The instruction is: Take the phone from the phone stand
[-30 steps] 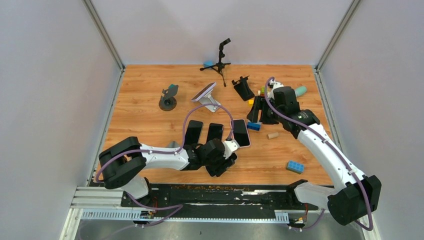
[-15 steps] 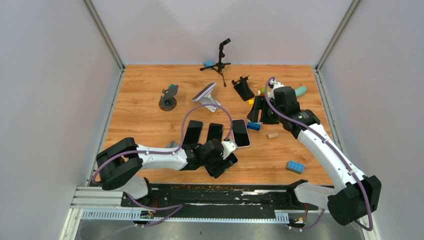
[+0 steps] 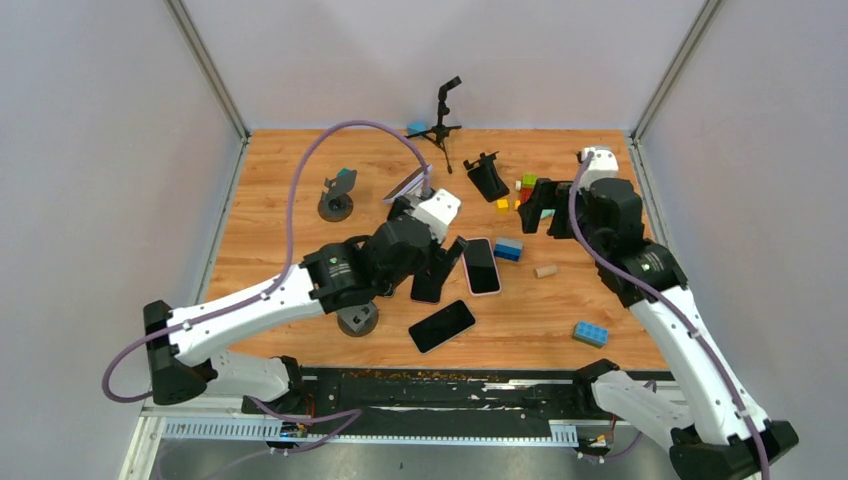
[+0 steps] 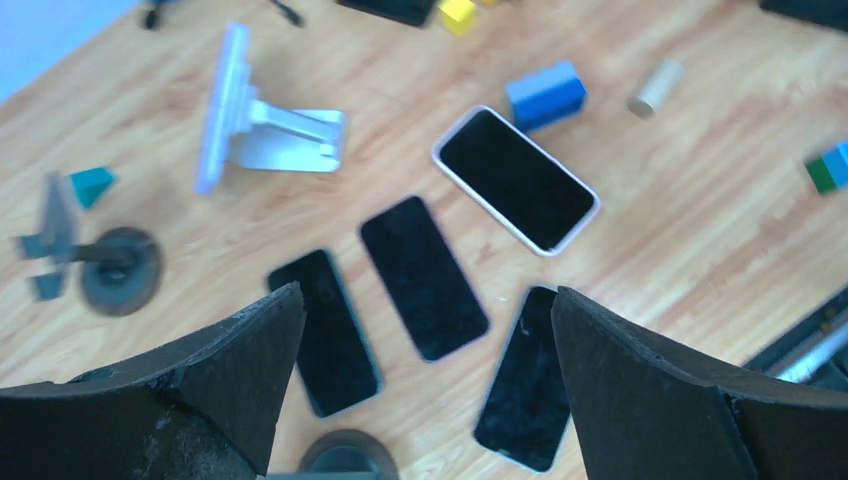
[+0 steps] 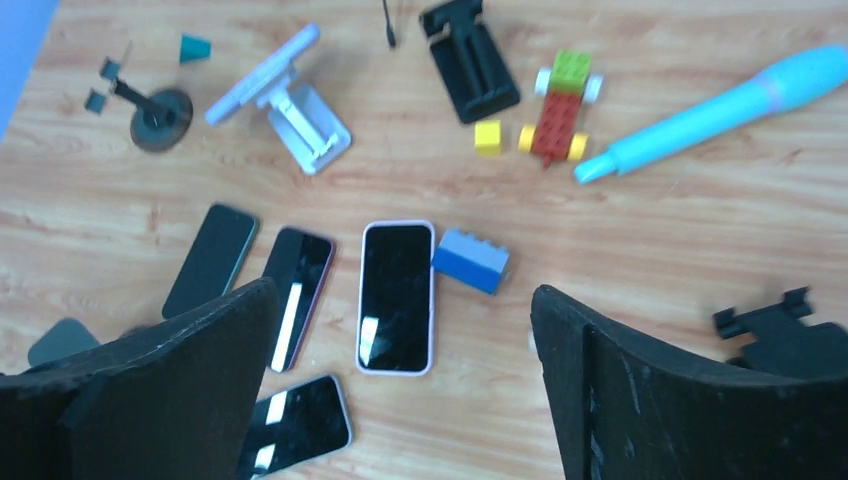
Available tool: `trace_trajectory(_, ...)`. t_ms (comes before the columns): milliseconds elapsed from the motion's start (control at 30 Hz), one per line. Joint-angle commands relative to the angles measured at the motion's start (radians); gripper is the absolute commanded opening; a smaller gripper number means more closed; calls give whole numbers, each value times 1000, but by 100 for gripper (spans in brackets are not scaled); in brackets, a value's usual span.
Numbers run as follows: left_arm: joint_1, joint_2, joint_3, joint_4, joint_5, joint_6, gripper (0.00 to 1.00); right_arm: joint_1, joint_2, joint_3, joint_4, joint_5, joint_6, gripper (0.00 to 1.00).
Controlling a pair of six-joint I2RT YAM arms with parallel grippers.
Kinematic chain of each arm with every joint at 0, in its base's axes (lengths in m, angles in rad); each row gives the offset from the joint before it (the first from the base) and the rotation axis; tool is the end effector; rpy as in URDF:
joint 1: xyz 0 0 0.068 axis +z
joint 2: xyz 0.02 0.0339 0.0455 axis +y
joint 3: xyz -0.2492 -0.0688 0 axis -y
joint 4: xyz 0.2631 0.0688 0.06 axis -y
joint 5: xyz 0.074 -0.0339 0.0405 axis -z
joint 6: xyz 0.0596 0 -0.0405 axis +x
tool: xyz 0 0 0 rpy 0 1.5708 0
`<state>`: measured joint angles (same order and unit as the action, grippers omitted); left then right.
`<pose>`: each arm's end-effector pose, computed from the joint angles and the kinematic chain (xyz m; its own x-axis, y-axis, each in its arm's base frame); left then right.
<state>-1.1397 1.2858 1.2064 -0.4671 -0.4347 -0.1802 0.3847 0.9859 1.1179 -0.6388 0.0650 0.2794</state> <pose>0.1592 -0.2860 0.3250 -0.3344 0.3380 -0.8797 0.6238 0.7791 0.0622 0.2351 0.0910 0.3506 -0.5212 0.0859 -0.8491 -0.1853 0.9598 0.2108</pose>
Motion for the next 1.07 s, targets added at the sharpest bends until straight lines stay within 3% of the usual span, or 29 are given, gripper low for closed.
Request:
trace_trajectory(0,-5,-66,89,-231,-272,-68,100,-3,-128,15,97,117,-121,100)
trace_trajectory(233,-6,-305,-6,-361,-443,-225,100,-3,-343,-98,199,249,-157,100)
trace_trajectory(467,-5,-533,-132,-383,-509,-325,100,-4,-418,-157,233,253,-151,100)
trace_trajectory(1033,-6,-563,-158,-413,-570,-335,100,-4,-403,-181,234,239,-164,100)
